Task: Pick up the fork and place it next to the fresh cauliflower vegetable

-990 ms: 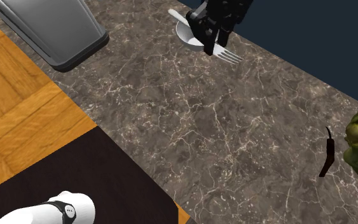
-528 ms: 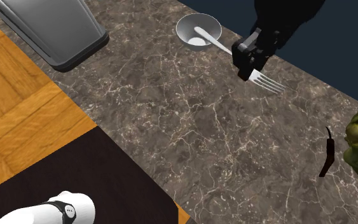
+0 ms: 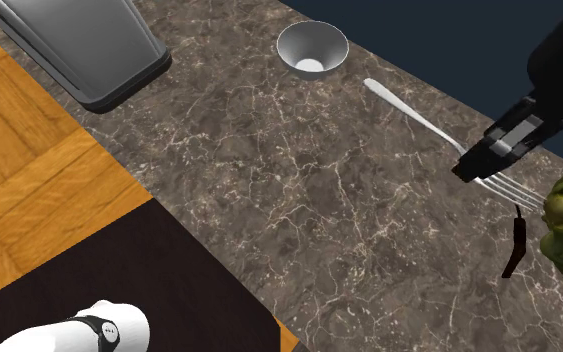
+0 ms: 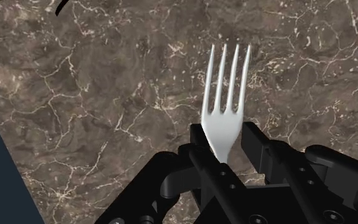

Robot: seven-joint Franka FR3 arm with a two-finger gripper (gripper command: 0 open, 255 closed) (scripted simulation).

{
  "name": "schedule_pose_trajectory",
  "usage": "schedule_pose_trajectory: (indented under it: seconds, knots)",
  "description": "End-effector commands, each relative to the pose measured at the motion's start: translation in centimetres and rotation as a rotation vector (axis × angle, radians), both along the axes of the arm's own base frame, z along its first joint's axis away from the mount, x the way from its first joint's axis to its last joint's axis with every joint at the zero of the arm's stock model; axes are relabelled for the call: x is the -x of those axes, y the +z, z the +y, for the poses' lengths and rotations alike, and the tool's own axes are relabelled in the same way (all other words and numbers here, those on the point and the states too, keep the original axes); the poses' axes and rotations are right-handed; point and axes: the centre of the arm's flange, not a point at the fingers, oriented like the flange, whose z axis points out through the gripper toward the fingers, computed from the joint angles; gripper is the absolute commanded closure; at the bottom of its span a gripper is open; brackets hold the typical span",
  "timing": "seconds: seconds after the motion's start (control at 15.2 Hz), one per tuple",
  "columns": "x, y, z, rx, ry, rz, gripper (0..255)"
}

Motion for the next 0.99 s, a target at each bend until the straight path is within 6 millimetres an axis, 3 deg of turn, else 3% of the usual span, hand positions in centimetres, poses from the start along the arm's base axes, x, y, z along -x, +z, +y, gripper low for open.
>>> schedule_pose_trajectory:
  seconds: [0.0,0.92]
  knots:
    - [-0.3,0.0,-2.4,0.0,0.002,0.0,255]
    - [-3.5,0.1,-20.5,0.0,0.002,0.0,255]
